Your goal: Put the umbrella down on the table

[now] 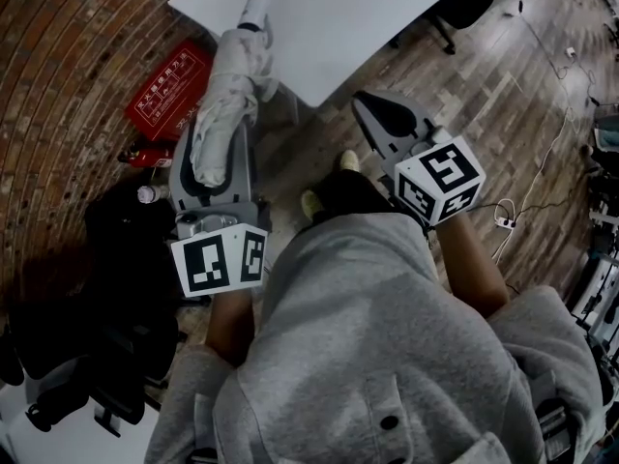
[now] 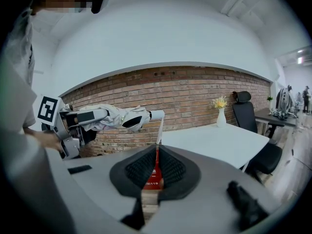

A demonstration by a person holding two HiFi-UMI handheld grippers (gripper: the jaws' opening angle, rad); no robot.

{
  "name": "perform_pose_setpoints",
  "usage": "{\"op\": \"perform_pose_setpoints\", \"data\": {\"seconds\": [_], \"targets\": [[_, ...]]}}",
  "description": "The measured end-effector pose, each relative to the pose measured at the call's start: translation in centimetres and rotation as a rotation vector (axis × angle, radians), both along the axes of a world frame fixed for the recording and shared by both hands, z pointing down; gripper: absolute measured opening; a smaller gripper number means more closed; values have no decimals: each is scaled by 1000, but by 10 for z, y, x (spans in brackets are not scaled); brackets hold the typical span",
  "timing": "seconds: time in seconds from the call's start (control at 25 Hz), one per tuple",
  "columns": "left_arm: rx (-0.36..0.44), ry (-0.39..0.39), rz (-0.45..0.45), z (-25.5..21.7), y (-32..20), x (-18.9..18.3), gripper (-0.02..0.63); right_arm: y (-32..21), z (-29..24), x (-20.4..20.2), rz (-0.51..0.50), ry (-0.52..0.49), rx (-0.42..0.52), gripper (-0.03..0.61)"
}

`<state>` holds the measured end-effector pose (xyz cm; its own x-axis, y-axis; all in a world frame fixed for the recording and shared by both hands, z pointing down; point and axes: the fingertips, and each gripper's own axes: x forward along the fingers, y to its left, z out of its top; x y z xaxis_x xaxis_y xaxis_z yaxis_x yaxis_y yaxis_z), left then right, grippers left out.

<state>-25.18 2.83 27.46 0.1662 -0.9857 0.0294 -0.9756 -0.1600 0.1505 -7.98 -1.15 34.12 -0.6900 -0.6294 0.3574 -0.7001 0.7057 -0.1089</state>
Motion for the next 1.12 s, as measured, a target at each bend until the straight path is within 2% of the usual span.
{"op": "perform_pose_setpoints", "data": {"seconds": [0.44,1.12], "targets": [[-1,-14,16,3,-33,11,227,-38,2,10,12,-11,12,32],[-68,-24,0,20,-147,22,227,-156,8,22,10,-28,-20,32]]}}
